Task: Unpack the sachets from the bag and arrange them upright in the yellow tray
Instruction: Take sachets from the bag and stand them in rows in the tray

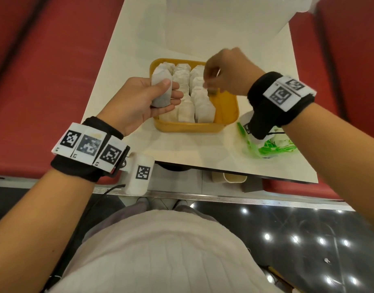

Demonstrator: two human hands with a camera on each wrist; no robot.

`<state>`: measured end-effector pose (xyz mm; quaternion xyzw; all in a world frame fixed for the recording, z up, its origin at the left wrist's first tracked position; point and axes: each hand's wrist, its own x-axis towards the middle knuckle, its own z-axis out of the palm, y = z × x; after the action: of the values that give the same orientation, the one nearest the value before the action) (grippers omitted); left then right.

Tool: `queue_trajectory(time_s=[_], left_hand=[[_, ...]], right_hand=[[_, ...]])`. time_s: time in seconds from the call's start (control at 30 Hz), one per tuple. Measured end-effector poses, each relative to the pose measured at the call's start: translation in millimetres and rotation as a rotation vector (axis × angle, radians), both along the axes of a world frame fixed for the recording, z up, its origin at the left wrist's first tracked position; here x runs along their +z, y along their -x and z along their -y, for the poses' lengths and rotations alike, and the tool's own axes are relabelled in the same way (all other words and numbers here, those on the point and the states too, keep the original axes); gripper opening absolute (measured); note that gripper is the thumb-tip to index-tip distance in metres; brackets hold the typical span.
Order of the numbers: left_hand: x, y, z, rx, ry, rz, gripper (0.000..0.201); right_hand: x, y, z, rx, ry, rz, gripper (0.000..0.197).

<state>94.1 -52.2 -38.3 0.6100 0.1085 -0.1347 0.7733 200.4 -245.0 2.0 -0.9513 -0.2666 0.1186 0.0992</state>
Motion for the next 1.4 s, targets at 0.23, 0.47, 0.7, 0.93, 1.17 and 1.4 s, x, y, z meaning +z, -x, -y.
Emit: queue_trajectory(time_s=[0.23, 0.47, 0.7, 0.93, 1.17, 1.4], left_hand=[[16.2, -12.2, 22.2, -0.168, -0.051, 0.058, 0.021], [16.1, -25.2, 4.3, -0.021, -0.516, 0.266, 0.034], [-15.2, -23.1, -27.7, 0.077, -0.811, 0.157, 0.081], [-24.3, -16.9, -17.2, -0.040, -0.685, 0.009, 0.084], [-23.1, -11.1, -11.1, -0.054, -0.578, 0.103, 0.053], [-24.8, -9.7, -11.5, -0.046, -0.556, 0.078, 0.050]], right_hand=[[53.5, 16.7, -10.8, 0.133, -0.320, -0.159, 0.033], [55.1, -1.3, 14.6, 0.039, -0.125, 0.073, 0.018], [13.2, -25.4, 30.5, -0.020, 0.103, 0.003, 0.011], [-20.8, -45.7, 21.2, -0.040, 0.219, 0.104, 0.015], [-21.4, -48.6, 22.1, -0.045, 0.213, 0.195, 0.011], [1.1, -7.6, 19.4, 0.019, 0.188, 0.050, 0.009]])
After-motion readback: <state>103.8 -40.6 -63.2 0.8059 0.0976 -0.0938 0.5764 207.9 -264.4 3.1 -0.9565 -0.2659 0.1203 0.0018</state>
